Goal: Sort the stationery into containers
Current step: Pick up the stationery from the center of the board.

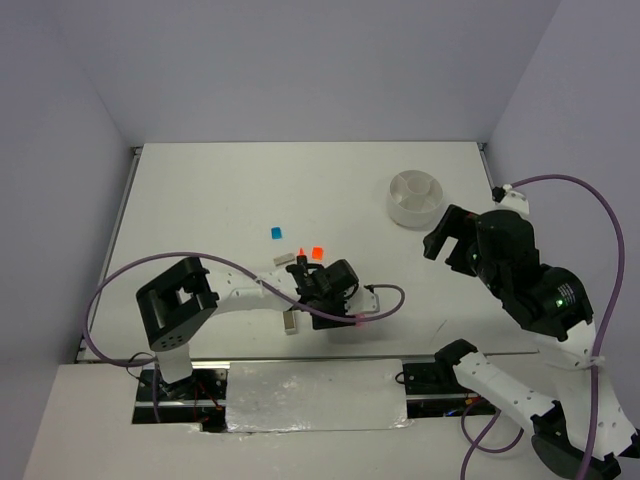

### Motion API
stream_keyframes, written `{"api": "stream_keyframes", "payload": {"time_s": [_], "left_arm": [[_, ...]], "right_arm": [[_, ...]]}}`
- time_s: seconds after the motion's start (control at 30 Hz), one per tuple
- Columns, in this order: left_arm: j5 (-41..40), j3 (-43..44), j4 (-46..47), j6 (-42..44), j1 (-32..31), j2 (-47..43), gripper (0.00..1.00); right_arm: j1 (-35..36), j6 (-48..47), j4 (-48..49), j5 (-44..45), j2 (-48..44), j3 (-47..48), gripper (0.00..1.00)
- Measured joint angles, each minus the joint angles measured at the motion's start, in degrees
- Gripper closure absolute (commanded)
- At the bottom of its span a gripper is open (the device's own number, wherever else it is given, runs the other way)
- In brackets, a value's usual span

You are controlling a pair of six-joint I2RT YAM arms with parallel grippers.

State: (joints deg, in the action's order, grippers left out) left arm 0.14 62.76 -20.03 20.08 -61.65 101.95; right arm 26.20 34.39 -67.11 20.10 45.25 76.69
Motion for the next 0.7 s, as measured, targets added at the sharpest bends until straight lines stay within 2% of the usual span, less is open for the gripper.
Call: {"api": "stream_keyframes", "payload": {"time_s": [0.13, 0.17, 0.23, 0.27, 0.33, 0.47, 0.7], "left_arm": [[-1.57, 0.00, 1.20, -1.73, -2.95, 0.26, 0.36], [-1.92, -0.02, 1.33, -2.23, -3.65, 0.26, 0.42], [-2.91, -0.04, 1.40, -2.78, -4.90, 0.26, 0.60], [-3.06, -0.04, 1.29, -3.43, -5.33, 0.26, 0.80], [-3.48, -0.04, 1.01, -4.33, -5.88, 0.20, 0.90], [-3.52, -0.48, -1.36, -7.72, -6.29, -1.16, 0.99], [-3.65, -0.96, -1.25, -18.12, -5.42, -11.61, 1.00]], "right_arm": [[0.00, -0.37, 0.17, -0.04, 0.33, 0.61, 0.00], [0.00, -0.39, 0.24, -0.04, 0.44, 0.72, 0.00], [0.00, -0.42, 0.26, -0.24, 0.61, 0.81, 0.00], [0.00, -0.42, 0.26, -0.35, 0.68, 0.81, 0.00], [0.00, -0.39, 0.33, -0.46, 0.72, 0.81, 0.00], [0.00, 0.33, 0.70, -0.72, 0.68, 0.74, 0.00], [-0.13, 4.33, 2.93, -0.83, -1.79, 1.29, 0.00]]}}
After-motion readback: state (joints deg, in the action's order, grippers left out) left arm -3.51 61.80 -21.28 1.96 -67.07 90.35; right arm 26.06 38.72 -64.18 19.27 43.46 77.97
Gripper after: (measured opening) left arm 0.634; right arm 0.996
